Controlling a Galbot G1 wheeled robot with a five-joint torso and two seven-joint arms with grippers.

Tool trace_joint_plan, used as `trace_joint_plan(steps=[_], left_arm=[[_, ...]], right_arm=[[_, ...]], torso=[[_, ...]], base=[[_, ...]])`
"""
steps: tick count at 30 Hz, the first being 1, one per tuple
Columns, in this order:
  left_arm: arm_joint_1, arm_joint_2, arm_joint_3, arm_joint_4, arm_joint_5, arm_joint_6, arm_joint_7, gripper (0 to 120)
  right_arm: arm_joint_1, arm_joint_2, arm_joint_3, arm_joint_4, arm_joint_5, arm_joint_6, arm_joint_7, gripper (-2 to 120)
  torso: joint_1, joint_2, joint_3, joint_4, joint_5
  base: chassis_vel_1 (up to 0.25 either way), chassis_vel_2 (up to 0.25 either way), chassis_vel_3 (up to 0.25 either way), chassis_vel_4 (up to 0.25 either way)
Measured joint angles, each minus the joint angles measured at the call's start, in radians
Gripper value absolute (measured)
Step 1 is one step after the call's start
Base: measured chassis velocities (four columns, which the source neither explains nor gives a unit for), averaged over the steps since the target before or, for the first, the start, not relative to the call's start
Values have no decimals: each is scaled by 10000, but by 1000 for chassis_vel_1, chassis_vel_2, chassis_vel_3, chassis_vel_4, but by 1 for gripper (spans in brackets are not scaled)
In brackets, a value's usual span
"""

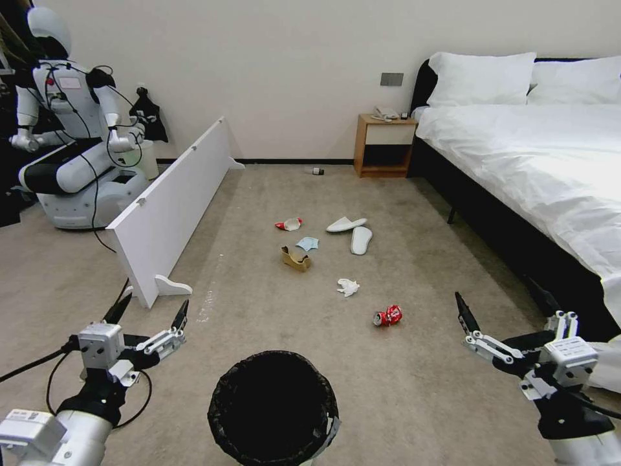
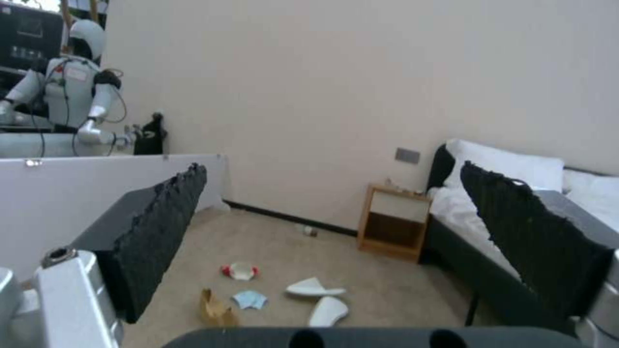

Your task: Pick up the trash bin, then pick up the garbage from the floor and place it into the trash bin.

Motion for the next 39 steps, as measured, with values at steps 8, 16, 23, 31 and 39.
trace_joint_plan(steps=[8, 16, 23, 31, 39], left_arm=[[303, 234, 268, -155, -1024, 1185, -385, 100], [477, 459, 701, -283, -2135, 3078, -1388, 100], [497, 505, 1348, -126, -2910, 4542, -3020, 100], [320, 502, 1674, 155, -3064, 4837, -3508, 100], [-63, 550, 1613, 499, -3659, 5007, -3703, 100]], right_arm=[[296, -73, -393, -591, -39, 2, 2, 100], [199, -6, -639, -806, -246, 90, -11, 100], [7, 129, -749, -833, -494, 181, -59, 100], [-64, 174, -694, -827, -531, 204, -77, 100], [-221, 246, -629, -779, -634, 267, -118, 100]], torso=[[0, 0, 0, 1, 1], [0, 0, 0, 0, 0], [0, 0, 0, 0, 0], [0, 0, 0, 0, 0], [0, -1, 0, 0, 0]], base=[[0, 0, 0, 0], [0, 0, 0, 0], [0, 0, 0, 0], [0, 0, 0, 0], [0, 0, 0, 0]])
